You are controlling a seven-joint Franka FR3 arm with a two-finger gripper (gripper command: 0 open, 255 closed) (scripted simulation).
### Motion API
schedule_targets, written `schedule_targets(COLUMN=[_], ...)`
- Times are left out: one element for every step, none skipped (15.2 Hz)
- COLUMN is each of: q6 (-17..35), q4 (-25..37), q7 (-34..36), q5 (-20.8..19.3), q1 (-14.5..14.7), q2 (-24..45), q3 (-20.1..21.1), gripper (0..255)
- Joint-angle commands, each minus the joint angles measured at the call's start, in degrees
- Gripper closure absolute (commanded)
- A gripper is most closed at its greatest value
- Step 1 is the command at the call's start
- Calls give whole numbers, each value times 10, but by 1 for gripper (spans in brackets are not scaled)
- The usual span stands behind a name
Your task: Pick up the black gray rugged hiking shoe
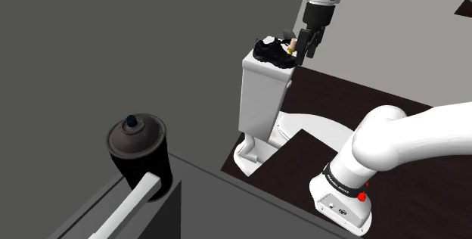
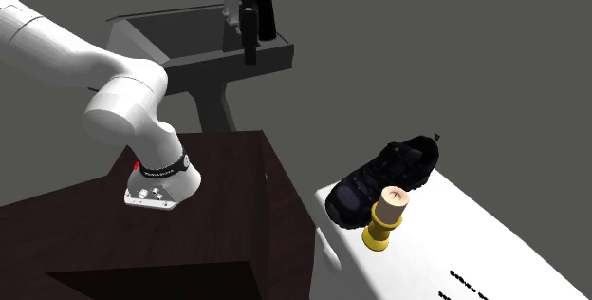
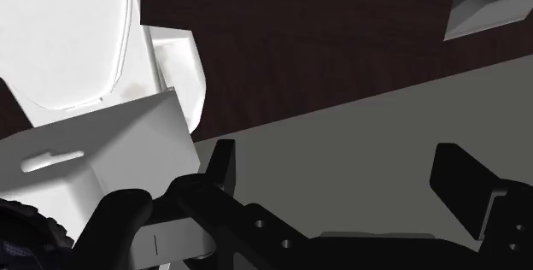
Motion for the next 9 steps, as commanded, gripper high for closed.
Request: schedule_targets(q6=[0,9,18,27,36,45,54,62,71], q4=[0,4,8,14,20,27,35,44,53], q7=[0,-19,-38,-57,-75,-94,-112,-131,-149], q5=[0,-9,-18,-26,-33,-40,-46,-51,-56], q1=[0,-1,-3,-4,-4,-5,-5,-5,-6], q2=[0,10,21,32,45,58,71,86,101], q3=[0,-12,-25,-37,-49,-61,-73,-84,-96], gripper=[0,0,0,0,0,0,0,0,0])
